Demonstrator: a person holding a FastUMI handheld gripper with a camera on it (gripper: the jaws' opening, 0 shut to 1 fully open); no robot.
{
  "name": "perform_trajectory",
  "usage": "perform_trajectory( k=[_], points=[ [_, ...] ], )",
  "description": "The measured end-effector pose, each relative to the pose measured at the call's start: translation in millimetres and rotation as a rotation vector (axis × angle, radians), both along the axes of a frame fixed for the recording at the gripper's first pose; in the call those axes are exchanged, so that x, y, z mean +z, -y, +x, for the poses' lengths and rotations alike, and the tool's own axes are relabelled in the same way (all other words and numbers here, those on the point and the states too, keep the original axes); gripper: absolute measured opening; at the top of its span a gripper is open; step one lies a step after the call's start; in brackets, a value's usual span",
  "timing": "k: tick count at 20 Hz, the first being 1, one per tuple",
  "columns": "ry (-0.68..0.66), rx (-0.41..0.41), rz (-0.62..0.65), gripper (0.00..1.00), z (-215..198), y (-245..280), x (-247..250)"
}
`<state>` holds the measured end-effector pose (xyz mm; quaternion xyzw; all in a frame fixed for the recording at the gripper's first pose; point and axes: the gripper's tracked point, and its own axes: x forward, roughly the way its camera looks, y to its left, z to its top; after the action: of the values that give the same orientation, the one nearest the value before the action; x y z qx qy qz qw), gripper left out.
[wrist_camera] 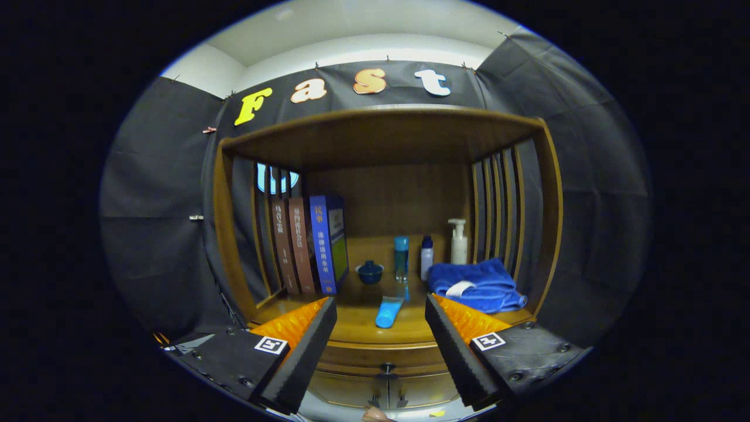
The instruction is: Pull open the drawer, take out the items inside it, and place them on the countertop above the cabinet.
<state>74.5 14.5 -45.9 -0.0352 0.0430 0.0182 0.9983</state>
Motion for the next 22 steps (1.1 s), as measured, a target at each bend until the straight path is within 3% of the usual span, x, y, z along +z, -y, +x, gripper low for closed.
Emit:
perform_trajectory(
  k=[7,22],
  points=[
    [0.041,0.014,0.032,0.98,-37,-12,62],
    [0.047,0.008,0.008,0.98,-52,-14,65]
  ],
)
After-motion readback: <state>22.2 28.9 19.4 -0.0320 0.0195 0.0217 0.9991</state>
